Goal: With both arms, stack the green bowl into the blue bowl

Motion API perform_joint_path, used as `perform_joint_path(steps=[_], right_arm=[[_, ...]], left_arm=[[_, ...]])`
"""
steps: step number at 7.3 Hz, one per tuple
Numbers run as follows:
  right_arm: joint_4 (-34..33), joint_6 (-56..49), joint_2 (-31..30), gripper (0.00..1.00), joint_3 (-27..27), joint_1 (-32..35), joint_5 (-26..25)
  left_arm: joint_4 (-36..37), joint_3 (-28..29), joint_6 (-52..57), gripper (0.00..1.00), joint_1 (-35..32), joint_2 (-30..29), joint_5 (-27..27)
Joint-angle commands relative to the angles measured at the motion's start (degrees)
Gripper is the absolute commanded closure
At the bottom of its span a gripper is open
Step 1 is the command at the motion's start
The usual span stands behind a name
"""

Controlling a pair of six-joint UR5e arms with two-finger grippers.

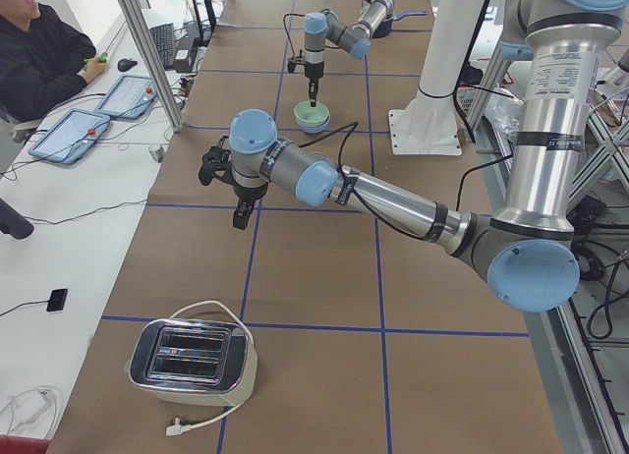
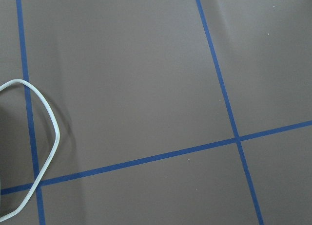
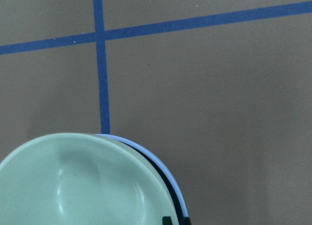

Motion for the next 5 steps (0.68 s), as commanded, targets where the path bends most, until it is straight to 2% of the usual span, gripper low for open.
perform_joint_path(steps=[1, 2, 4, 5], right_arm=[[1.7, -0.1, -0.2, 0.31, 0.0, 0.0, 0.4], [1.9, 0.1, -0.4, 0.0, 0.2, -0.2, 0.4], [1.8, -0.1, -0.6, 0.0, 0.6, 0.4, 1.0], [1.5, -0.2, -0.5, 0.0, 1.2, 2.4, 3.5]], left_arm=[[0.0, 0.1, 0.0, 0.02, 0.0, 0.0, 0.0], [0.0, 0.1, 0.0, 0.02, 0.0, 0.0, 0.0], [0.0, 0.1, 0.0, 0.02, 0.1, 0.0, 0.0], [0.0, 0.1, 0.0, 0.02, 0.0, 0.0, 0.0]])
